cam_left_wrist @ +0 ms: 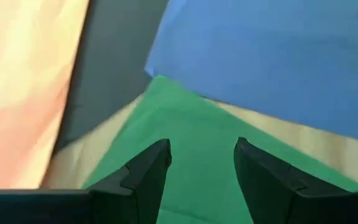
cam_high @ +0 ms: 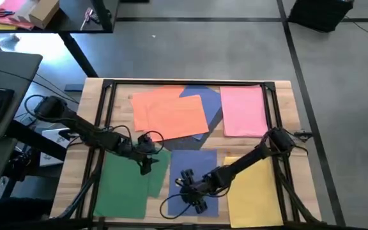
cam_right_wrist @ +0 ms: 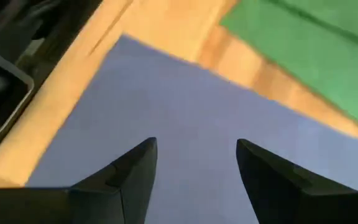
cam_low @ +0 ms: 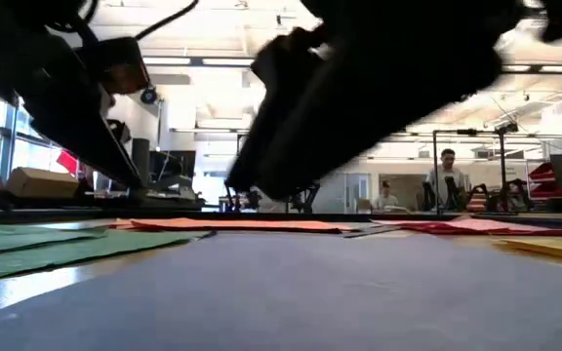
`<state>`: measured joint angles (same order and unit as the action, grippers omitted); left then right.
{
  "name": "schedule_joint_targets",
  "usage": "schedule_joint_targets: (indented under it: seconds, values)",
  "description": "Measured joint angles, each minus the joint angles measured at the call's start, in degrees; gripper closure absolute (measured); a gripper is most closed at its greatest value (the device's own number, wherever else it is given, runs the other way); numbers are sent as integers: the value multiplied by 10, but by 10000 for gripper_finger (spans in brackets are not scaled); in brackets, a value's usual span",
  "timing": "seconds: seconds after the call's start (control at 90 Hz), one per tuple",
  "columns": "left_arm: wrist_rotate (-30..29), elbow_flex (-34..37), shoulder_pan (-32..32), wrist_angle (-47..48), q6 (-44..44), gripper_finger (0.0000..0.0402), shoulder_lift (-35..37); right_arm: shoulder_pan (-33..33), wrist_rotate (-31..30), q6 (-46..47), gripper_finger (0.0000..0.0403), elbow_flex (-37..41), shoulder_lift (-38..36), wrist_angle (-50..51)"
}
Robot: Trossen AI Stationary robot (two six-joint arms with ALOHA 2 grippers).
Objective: Organize paper
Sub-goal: Adjust the green papers on the bottom left of table
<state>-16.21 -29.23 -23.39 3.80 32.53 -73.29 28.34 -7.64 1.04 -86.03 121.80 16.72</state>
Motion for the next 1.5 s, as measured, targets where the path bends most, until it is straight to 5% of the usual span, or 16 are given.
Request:
schedule_joint_targets:
  seconds: [0.311,0.578,0.922,1.078,1.2,1.344,1.5]
  values:
    - [19,0,-99,184,151,234,114,-101,-221,-28,197,-13,28,-97]
    - [54,0,-183,281,291,234,120,-145,-232,-65,197,-110,152,-108]
    - [33,0,-213,369,380,234,120,-90,-127,-42,197,-294,227,-4]
    - [41,0,-213,369,375,234,120,-84,-199,-98,197,-339,211,73]
    - [48,0,-213,364,375,234,120,-98,-264,-125,197,-338,215,124]
    - [64,0,-222,374,388,234,120,-109,-240,-73,197,-303,228,124]
    - [0,0,-217,455,446,234,120,-88,-203,-31,197,-295,230,100]
